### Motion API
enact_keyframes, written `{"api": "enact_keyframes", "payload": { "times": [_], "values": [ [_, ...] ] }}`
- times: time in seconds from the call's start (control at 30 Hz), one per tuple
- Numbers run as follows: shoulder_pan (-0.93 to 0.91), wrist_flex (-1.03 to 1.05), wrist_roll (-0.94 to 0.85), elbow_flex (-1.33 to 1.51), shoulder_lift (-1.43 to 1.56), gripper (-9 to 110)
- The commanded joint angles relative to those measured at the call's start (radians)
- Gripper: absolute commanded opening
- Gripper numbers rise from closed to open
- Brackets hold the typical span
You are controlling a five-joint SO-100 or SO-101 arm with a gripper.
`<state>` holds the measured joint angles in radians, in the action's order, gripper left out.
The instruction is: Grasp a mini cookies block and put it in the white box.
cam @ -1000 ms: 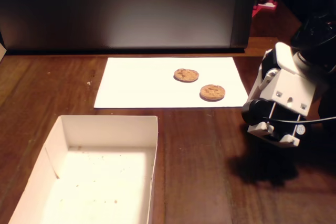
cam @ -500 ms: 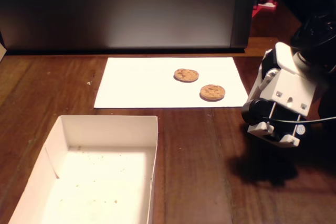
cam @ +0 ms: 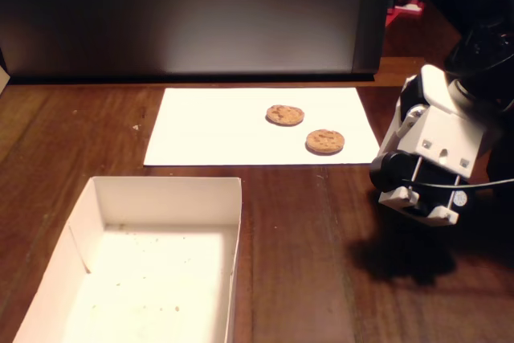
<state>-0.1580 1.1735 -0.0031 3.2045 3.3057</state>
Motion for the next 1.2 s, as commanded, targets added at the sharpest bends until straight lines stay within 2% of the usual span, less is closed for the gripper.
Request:
{"api": "enact_keyframes", "payload": {
  "times": [0.0,0.4,0.5,0.57,0.7,0.93,1.17],
  "values": [
    [0.008,0.012,0.012,-0.014,0.072,0],
    [0.008,-0.037,0.025,-0.005,0.072,0],
    [0.008,-0.098,-0.044,0.011,0.072,0],
    [0.008,-0.152,-0.156,0.028,0.072,0],
    [-0.002,-0.218,-0.13,0.026,0.072,0],
    [-0.011,-0.232,-0.087,-0.163,0.011,3],
    [-0.078,-0.255,-0.025,-0.526,-0.397,7]
  ]
}}
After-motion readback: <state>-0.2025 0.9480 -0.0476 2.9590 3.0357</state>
